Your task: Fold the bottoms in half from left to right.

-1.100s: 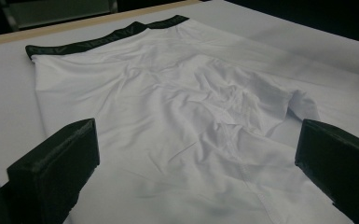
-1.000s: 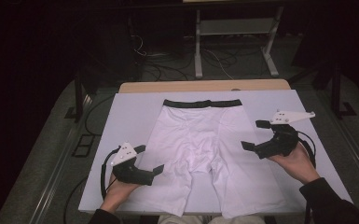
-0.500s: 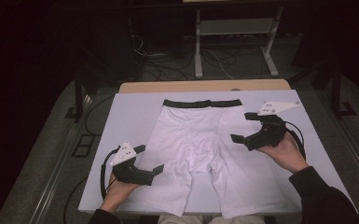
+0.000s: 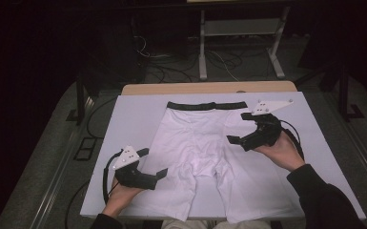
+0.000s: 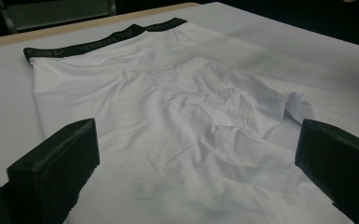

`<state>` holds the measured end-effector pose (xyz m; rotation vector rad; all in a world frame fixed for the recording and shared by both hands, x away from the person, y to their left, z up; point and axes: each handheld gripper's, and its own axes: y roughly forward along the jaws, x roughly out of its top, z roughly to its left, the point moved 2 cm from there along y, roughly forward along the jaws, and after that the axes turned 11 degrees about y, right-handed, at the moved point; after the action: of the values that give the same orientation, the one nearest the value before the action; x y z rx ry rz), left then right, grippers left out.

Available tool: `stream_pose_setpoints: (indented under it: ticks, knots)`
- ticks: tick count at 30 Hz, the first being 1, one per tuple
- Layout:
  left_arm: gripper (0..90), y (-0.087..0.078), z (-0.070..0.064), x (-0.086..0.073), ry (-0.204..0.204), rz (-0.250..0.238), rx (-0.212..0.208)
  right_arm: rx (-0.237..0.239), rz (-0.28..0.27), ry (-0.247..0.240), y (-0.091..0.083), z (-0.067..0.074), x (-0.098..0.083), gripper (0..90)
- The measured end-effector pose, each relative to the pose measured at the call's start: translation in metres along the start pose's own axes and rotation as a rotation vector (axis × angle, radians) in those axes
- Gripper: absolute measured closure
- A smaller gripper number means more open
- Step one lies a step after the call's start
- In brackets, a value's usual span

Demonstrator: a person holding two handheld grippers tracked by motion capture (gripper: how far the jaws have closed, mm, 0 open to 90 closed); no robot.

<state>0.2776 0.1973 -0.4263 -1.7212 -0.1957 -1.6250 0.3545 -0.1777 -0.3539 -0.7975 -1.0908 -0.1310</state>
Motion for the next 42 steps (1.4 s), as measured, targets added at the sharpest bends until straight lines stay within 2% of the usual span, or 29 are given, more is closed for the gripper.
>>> stream_pose_setpoints:
  ticks: [22,42]
  knots:
    - [0.0,0.0,0.0,0.0,0.006,0.0,-0.004,0.012,0.043,-0.004,0.034,-0.004,0.026,0.0]
    - [0.0,-0.002,0.0,0.0,-0.006,-0.022,-0.007,0.029,0.042,0.038,0.085,-0.015,0.043,0.0]
